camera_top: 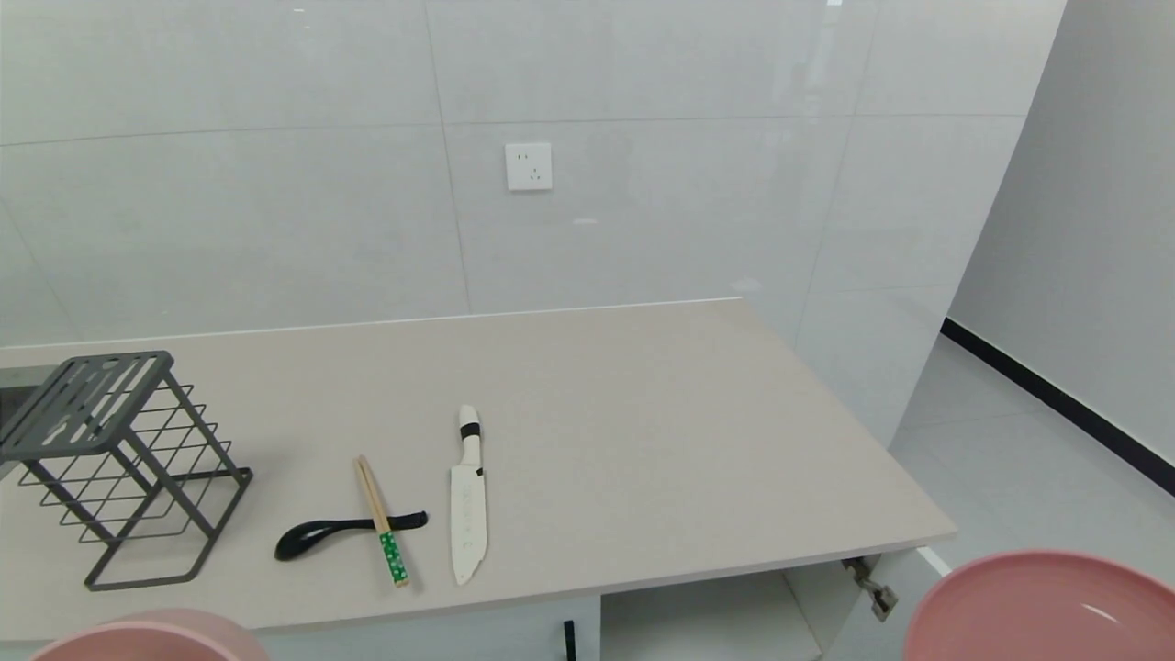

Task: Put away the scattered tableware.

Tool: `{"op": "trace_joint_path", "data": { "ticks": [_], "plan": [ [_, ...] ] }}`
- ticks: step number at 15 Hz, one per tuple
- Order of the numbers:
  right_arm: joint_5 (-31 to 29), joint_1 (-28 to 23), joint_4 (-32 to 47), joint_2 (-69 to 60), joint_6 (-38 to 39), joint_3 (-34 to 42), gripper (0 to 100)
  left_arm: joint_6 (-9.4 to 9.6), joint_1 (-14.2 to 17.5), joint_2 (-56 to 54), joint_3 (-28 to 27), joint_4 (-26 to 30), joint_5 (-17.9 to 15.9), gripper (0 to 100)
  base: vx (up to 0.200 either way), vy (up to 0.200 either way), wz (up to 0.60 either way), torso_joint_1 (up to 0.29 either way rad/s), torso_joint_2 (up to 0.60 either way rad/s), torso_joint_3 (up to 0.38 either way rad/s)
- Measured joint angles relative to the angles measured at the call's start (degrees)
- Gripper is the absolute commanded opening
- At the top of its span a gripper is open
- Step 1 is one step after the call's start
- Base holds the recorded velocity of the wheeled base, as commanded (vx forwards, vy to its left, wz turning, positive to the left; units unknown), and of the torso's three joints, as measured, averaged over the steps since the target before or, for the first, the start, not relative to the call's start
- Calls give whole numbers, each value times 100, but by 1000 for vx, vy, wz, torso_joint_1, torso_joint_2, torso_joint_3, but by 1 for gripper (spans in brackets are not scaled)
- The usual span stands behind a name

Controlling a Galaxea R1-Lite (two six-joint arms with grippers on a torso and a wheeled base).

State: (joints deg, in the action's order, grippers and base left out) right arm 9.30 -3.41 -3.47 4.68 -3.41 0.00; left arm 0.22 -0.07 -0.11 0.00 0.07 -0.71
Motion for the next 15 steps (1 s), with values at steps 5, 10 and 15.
{"op": "trace_joint_path", "data": {
  "ticks": [5,10,15],
  "plan": [
    [-2,-2,-2,2,-26,0,0,-4,5,0,0,2,0,0,0,0,0,-78,235,141],
    [-6,-2,0,5,-33,0,0,-4,7,1,0,2,0,0,0,0,0,-178,523,345],
    [-52,-2,-2,5,-35,0,0,-4,5,1,0,2,0,0,0,0,0,-155,527,371]
  ]
}}
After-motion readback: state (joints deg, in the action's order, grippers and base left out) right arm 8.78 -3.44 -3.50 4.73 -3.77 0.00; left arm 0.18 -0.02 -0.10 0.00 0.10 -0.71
